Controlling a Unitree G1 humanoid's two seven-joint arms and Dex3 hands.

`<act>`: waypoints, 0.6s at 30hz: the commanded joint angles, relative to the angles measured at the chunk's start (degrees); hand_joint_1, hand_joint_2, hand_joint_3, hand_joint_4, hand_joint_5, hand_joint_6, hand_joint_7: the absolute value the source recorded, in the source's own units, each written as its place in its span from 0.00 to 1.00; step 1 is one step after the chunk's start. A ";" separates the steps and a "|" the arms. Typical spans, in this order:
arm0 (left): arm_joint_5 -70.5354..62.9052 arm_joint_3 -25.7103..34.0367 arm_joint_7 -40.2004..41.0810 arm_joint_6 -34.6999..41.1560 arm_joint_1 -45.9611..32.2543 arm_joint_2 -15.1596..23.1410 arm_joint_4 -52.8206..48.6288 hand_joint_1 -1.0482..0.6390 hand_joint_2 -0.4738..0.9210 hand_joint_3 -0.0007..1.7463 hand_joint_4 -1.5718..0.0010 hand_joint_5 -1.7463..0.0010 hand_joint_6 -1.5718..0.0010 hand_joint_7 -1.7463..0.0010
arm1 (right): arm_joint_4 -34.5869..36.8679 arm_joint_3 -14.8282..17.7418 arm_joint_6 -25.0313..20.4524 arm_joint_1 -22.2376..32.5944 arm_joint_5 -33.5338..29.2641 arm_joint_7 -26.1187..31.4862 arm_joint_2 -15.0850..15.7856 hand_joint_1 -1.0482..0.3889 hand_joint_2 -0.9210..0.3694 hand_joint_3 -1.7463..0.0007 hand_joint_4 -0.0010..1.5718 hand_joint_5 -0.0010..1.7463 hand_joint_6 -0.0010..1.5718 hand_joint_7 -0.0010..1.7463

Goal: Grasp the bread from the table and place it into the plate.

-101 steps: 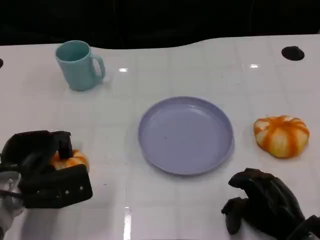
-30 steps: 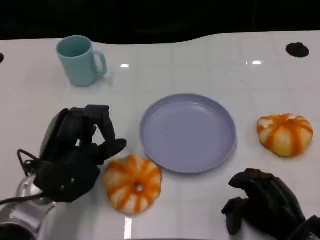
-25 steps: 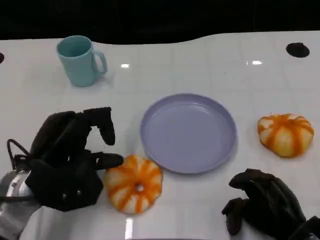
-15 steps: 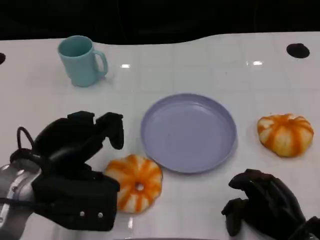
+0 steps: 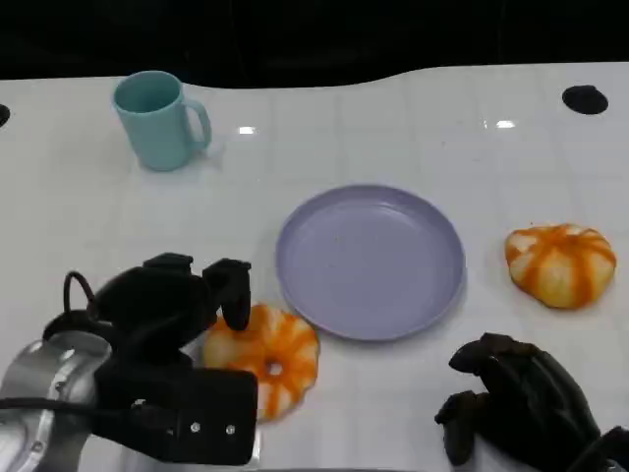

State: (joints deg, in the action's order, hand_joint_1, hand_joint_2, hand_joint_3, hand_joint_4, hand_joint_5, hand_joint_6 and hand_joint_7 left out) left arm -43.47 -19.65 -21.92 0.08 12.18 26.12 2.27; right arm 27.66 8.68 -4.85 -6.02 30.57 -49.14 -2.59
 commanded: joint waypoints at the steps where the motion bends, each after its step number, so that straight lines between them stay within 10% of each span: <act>1: -1.49 -1.49 2.41 0.58 -0.52 -0.64 -2.10 0.00 1.00 0.08 1.00 0.00 1.00 0.00 | -0.46 0.21 -0.14 0.30 0.22 -0.46 0.58 0.24 0.00 1.00 0.97 0.44 1.00 0.19; 18: -4.82 -3.02 12.81 1.08 -0.73 -3.63 -4.63 0.00 1.00 0.17 1.00 0.00 1.00 0.00 | -0.56 0.12 0.28 0.31 -0.13 0.12 0.46 0.22 0.00 0.99 0.98 0.44 1.00 0.21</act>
State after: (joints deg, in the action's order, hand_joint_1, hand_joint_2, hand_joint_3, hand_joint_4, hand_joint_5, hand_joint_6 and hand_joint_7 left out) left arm -47.88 -22.46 -10.35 0.94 11.67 22.47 -1.20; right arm 27.65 8.68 -4.69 -6.03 30.56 -49.17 -2.60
